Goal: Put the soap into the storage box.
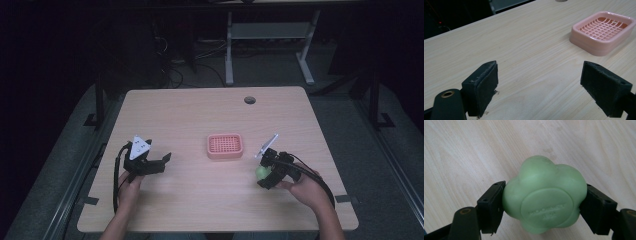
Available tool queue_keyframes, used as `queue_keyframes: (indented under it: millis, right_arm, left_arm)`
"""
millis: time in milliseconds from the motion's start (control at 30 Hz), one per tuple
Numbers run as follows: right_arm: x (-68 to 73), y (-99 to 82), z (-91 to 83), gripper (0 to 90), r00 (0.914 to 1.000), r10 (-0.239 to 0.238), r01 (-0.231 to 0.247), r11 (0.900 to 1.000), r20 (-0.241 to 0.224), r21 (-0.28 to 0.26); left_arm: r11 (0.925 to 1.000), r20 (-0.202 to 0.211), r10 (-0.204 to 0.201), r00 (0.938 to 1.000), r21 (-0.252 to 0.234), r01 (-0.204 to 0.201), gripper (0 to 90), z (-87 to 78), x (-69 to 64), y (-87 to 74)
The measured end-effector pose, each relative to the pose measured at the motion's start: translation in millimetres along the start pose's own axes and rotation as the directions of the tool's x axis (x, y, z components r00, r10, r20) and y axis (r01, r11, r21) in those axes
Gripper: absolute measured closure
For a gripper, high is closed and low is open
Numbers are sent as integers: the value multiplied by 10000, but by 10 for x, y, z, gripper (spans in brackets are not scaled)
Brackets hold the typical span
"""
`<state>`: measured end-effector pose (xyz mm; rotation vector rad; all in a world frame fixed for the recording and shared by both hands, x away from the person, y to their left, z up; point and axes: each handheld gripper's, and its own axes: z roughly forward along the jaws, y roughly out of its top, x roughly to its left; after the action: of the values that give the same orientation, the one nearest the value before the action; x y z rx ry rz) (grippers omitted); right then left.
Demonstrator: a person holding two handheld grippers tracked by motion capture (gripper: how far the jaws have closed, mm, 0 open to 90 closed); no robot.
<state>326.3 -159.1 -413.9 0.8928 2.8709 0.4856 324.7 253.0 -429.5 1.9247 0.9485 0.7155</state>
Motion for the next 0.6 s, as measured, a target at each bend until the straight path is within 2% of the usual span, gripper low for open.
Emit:
queue_keyframes:
  millis: [600]
  right_arm:
    - [-70,165,-70,258,9999,-69,67,9996,-80,-290]
  left_arm:
    - [10000,-2,-60,10000,-23,60,143,7,-1,-6]
